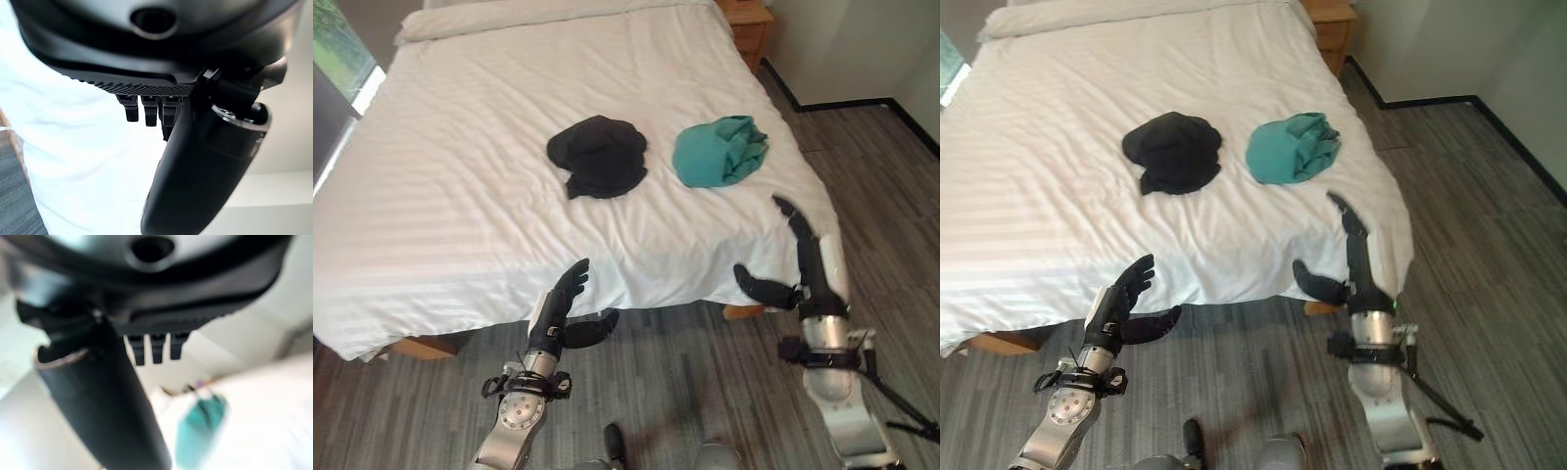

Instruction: Pick up bed clothes into laundry basket.

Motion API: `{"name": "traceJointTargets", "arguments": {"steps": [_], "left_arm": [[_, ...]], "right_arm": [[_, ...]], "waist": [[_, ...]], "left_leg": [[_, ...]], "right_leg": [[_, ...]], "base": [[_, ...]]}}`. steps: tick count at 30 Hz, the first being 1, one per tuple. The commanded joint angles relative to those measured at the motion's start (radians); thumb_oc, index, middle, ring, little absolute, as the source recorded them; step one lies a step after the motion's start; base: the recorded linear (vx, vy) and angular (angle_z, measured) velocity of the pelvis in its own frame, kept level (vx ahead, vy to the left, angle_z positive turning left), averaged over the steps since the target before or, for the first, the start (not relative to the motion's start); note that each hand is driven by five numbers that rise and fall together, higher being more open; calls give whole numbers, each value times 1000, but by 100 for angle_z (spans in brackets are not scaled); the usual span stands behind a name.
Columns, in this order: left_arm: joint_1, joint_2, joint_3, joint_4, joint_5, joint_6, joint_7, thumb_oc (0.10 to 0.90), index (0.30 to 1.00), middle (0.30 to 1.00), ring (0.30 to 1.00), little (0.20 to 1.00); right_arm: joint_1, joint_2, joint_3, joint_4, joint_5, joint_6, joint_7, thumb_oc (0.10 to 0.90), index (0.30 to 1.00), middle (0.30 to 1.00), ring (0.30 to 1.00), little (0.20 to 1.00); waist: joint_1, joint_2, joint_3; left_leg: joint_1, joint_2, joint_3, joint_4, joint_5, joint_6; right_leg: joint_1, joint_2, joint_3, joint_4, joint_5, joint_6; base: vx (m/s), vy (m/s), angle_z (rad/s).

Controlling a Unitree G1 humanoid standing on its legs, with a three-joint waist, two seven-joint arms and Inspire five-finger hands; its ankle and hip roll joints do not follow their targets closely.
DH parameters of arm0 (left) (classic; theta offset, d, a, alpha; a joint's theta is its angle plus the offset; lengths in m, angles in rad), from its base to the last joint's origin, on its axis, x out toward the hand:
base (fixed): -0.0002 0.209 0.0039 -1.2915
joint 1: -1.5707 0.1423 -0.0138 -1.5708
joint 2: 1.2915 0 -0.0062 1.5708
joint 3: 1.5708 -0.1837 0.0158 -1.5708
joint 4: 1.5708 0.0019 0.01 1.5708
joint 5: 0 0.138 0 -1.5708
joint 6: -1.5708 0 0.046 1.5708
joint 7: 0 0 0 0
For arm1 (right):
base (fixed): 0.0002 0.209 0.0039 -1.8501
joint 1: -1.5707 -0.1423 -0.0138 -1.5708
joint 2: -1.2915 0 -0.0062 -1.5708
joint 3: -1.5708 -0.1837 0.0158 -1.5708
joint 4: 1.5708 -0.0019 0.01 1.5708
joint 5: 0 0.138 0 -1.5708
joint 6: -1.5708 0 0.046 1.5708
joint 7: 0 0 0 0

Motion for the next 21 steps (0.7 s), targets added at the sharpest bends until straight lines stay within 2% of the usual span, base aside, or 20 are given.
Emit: {"name": "traceJointTargets", "arguments": {"steps": [1,5,6,7,8,9,10,11,12,13,15,16,17,18,19,21], "left_arm": [[-38,19,43,-86,-9,-90,20,800,900,900,900,900],[-4,8,61,-65,-24,-88,24,800,900,900,900,900],[19,1,74,-70,-40,-88,21,800,900,900,900,900],[20,0,75,-71,-40,-87,21,800,900,900,900,900],[61,-4,91,-78,-61,-94,14,800,900,900,900,900],[68,-1,93,-70,-68,-99,16,800,900,900,900,900],[66,-3,93,-70,-69,-99,16,800,900,900,900,900],[66,-2,95,-68,-73,-101,22,800,900,900,900,900],[66,-2,95,-68,-73,-101,22,800,900,900,900,900],[78,5,93,-55,-81,-98,30,800,900,900,900,900],[86,5,96,-54,-87,-97,29,800,900,900,900,900],[121,7,102,-53,-96,-90,20,800,900,900,900,900],[132,15,107,-42,-101,-88,21,800,900,900,900,900],[144,24,101,-27,-108,-91,14,800,900,900,900,900],[150,22,105,-20,-109,-89,11,800,900,900,900,900],[171,18,104,-20,-123,-82,0,800,900,900,900,900]], "right_arm": [[-184,-104,-105,-90,-76,-29,-120,800,900,900,900,900],[-238,-168,-75,0,-30,-14,-111,800,900,900,900,900],[-272,-211,-55,41,-19,-15,-102,800,900,900,900,900],[-275,-212,-52,43,-19,-16,-103,800,900,900,900,900],[-344,-290,-15,106,-16,-13,-94,800,900,900,900,900],[-366,-330,-1,141,-11,-9,-88,800,900,900,900,900],[-374,-335,4,150,-8,-12,-90,800,900,900,900,900],[-404,-371,17,197,10,-9,-88,800,900,900,900,900],[-404,-371,17,197,10,-9,-88,800,900,900,900,900],[-460,-440,69,306,54,9,-78,800,900,900,900,900],[-475,-464,94,345,69,16,-68,800,900,900,900,900],[-517,-502,152,428,99,21,-42,800,900,900,900,900],[-536,-519,175,490,103,33,-33,800,900,900,900,900],[-586,-548,228,580,106,39,-16,800,900,900,900,900],[-604,-555,246,635,111,39,-11,800,900,900,900,900],[-620,-553,279,688,100,55,7,800,900,900,900,900]], "waist": [[-1,-49,-73],[25,-58,-99],[34,-55,-100],[33,-54,-99],[58,-52,-86],[81,-60,-74],[77,-58,-71],[92,-69,-55],[92,-69,-55],[126,-90,-35],[136,-93,-35],[161,-87,-42],[188,-75,-39],[206,-57,-49],[197,-44,-48],[193,-31,-59]], "left_leg": [[125,46,-29,2,-137,-133],[168,80,-47,2,-138,-162],[176,94,-49,19,-132,-171],[176,94,-49,19,-132,-171],[124,108,-74,173,-104,-186],[85,109,-83,245,-65,-193],[76,109,-89,261,-69,-195],[20,107,-96,358,-38,-205],[20,107,-96,358,-38,-205],[-64,105,-73,406,-17,-200],[-82,99,-60,375,-25,-195],[-76,83,-52,263,-40,-190],[-120,94,-60,189,10,-200],[-108,104,-70,59,37,-206],[-91,110,-61,27,67,-212],[-80,105,-72,3,59,-211]], "right_leg": [[52,56,-11,-124,117,24],[122,56,-35,-150,114,1],[145,58,-45,-153,103,-9],[146,59,-46,-153,102,-9],[187,66,-63,-157,80,-30],[211,64,-69,-161,68,-40],[212,64,-73,-161,68,-41],[231,54,-85,-163,59,-51],[231,54,-85,-163,59,-51],[260,40,-109,-169,39,-58],[269,38,-109,-169,31,-55],[277,39,-111,-169,13,-41],[291,48,-111,-169,-1,-33],[300,57,-121,-169,-33,-26],[308,62,-131,-169,-40,-28],[312,64,-135,-169,-39,-33]], "base": [[267,-213,96],[238,-251,27],[167,-159,30],[186,-223,28],[157,-214,18],[145,-218,12],[62,-150,24],[5,-80,23],[94,-193,39],[139,-126,29],[191,-49,41],[272,78,32],[367,87,19],[261,81,14],[214,60,12],[140,75,18]]}}
